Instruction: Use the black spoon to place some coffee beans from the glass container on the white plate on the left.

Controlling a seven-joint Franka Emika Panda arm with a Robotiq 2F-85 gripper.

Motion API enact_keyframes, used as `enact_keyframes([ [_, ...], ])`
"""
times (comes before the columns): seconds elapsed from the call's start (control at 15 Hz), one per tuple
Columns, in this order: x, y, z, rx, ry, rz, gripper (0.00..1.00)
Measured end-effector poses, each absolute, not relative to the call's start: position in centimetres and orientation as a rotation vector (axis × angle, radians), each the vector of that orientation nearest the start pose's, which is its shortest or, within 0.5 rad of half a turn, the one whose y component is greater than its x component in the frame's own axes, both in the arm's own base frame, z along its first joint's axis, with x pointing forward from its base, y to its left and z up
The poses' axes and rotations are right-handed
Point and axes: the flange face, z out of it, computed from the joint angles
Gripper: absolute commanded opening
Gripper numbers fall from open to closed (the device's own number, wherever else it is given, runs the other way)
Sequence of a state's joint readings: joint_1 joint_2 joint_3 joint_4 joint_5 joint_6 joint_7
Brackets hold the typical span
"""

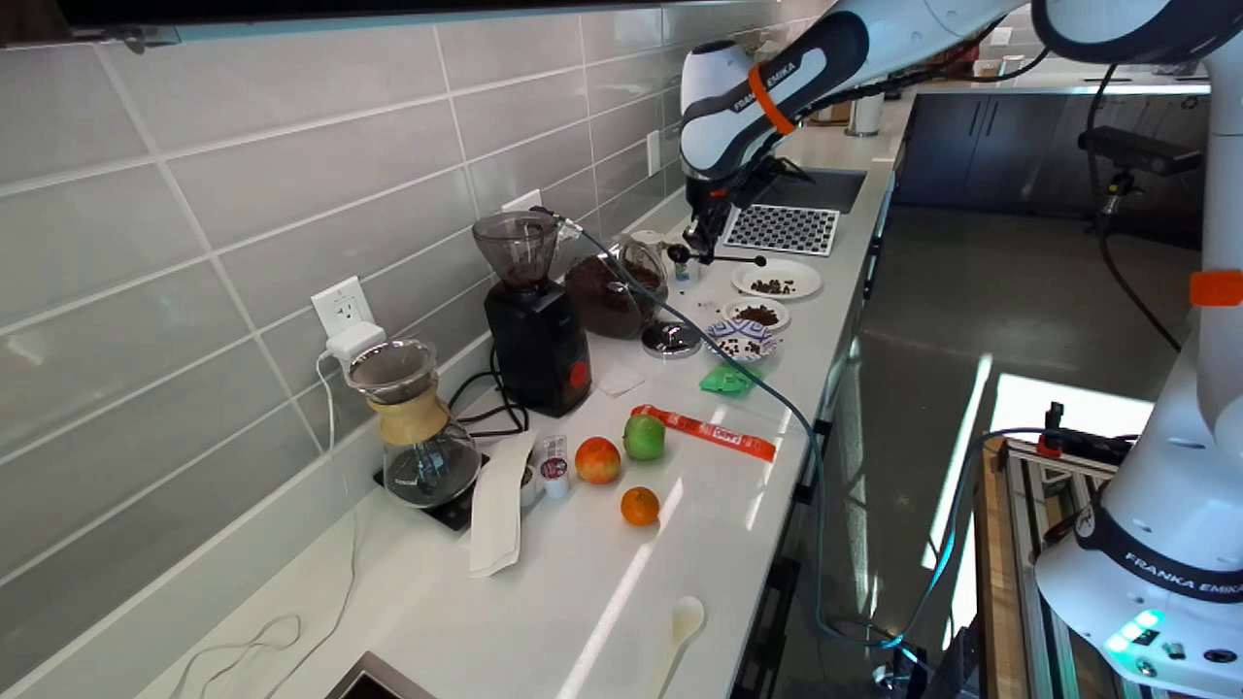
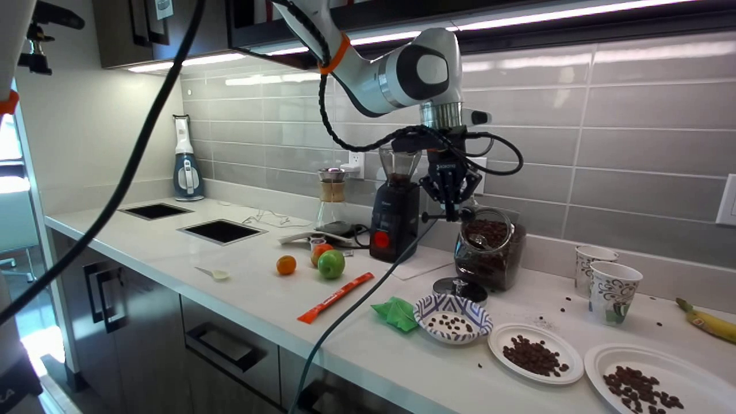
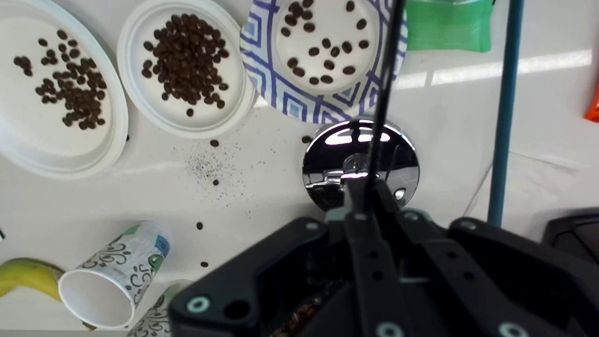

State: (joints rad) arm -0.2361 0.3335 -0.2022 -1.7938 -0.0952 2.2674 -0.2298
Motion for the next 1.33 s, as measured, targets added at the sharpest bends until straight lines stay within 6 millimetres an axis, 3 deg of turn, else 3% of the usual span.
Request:
enact_keyframes([
  [0.2,60.7,-27.3,37.2,-3.323,0.195,-0.161,0.06],
  [0.33,60.8,-27.3,37.3,-3.325,0.193,-0.166,0.01],
  [0.67,61.4,-27.7,37.3,-3.325,0.206,-0.162,0.01],
  [1.0,63.8,-29.3,35.5,-3.267,0.19,-0.062,0.01],
  [1.33,65.9,-31.3,34.9,-3.213,0.203,-0.082,0.01],
])
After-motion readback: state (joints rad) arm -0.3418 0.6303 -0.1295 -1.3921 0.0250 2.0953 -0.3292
